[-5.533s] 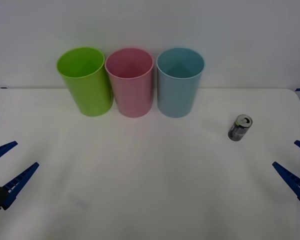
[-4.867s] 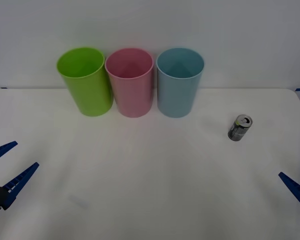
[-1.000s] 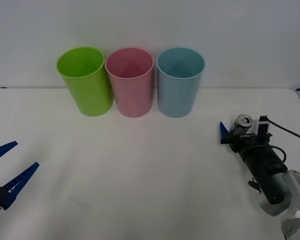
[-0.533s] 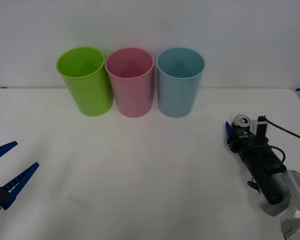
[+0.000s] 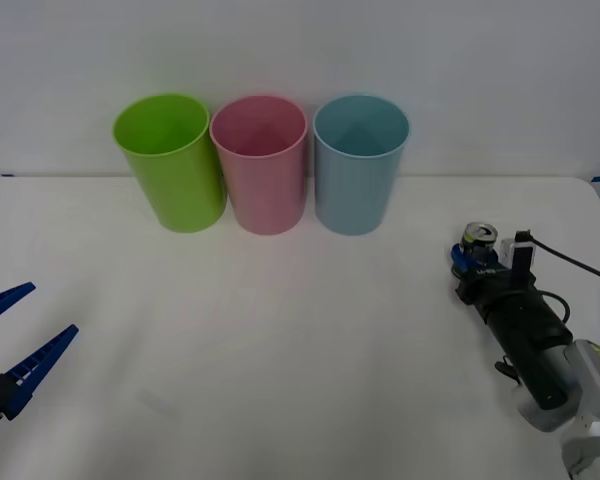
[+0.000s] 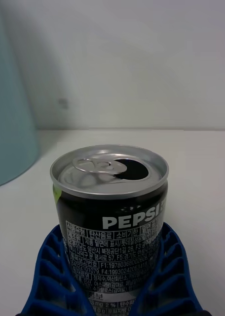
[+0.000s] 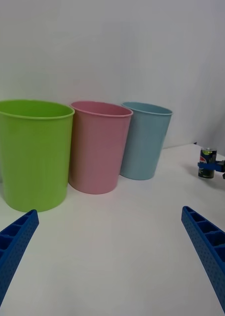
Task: Grasp the object on the table and drop it into the matching bin: aluminum can to the light blue bin, PET bottle to the pink bin.
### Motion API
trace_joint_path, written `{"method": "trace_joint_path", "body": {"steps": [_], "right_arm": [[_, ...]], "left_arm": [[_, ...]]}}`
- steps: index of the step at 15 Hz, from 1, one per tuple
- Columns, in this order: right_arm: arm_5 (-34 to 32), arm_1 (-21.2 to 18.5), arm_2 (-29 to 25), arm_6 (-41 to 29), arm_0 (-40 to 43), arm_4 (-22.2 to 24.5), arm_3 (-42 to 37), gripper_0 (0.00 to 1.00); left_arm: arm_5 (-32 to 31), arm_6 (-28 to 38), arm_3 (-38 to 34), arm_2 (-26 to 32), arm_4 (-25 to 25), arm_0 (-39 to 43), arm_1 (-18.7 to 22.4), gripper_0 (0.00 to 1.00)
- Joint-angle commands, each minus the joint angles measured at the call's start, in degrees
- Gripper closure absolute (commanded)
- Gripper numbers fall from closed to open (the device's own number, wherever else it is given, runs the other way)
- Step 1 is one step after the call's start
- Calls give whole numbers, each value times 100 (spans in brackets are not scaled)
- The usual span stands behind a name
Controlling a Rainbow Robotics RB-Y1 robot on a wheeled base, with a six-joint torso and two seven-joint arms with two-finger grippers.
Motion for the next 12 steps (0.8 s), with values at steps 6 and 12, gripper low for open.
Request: {"method": "trace_joint_path", "body": {"steps": [6, 12], "right_arm": [[-75, -9, 210, -212, 701, 48, -1351, 100], [-67, -220, 737, -1223, 1220, 162, -2766, 100]], "left_arm": [[0, 0, 0, 0, 0, 0, 0, 0], [0, 0, 0, 0, 0, 0, 0, 0]]}}
